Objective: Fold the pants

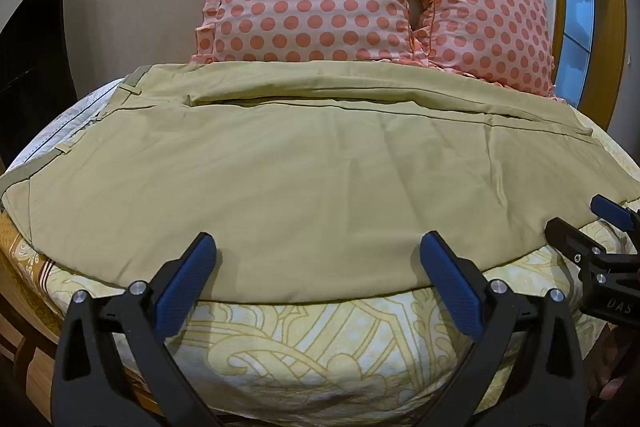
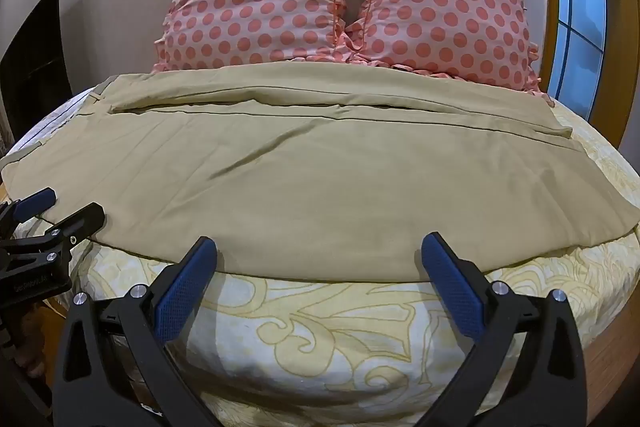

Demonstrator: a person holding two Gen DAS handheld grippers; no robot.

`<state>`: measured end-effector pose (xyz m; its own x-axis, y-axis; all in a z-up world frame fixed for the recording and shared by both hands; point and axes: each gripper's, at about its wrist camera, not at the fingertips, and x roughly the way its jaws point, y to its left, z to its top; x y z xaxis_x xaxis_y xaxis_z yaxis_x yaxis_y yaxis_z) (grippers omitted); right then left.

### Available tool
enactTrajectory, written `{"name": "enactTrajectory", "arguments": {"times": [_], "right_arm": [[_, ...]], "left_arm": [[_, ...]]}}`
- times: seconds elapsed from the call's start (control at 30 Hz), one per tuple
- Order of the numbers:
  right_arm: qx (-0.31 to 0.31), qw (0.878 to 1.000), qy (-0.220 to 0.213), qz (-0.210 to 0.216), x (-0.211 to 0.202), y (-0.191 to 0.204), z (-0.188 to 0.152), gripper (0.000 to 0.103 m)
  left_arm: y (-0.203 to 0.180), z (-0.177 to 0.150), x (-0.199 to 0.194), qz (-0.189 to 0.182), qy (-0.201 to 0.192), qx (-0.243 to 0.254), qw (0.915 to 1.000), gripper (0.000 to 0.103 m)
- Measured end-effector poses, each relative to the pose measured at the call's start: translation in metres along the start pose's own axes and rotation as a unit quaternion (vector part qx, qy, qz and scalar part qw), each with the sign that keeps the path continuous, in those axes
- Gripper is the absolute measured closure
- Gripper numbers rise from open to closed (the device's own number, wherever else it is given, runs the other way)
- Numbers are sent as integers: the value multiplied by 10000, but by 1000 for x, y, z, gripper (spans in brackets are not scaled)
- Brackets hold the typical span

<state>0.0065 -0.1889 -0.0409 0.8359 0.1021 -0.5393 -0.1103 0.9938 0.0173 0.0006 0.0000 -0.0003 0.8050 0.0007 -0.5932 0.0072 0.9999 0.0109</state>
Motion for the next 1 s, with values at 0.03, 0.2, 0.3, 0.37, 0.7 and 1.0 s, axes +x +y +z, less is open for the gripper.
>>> {"name": "enactTrajectory", "arguments": {"times": [0.03, 0.2, 0.3, 0.37, 0.7, 1.0], "right_arm": [[-9, 10000, -1, -8, 0, 0, 0, 1], [-9, 10000, -5, -7, 0, 1, 0, 1], [-15, 10000, -6, -4, 0, 1, 0, 1], [-9, 10000, -15, -8, -1, 1, -1, 1], [-11, 10000, -19, -7, -1, 1, 1, 1], [-10, 10000, -23, -8, -1, 1, 0, 1]], "left_arm": [[0, 0, 0, -2, -36, -2, 10000, 2], [0, 0, 0, -3, -45, -3, 10000, 2], [0, 1, 0, -3, -47, -1, 10000, 2], [0, 0, 0, -2, -54, 1, 10000, 2], [0, 0, -1, 1, -63, 2, 10000, 2], [0, 0, -1, 2, -66, 2, 10000, 2]]}}
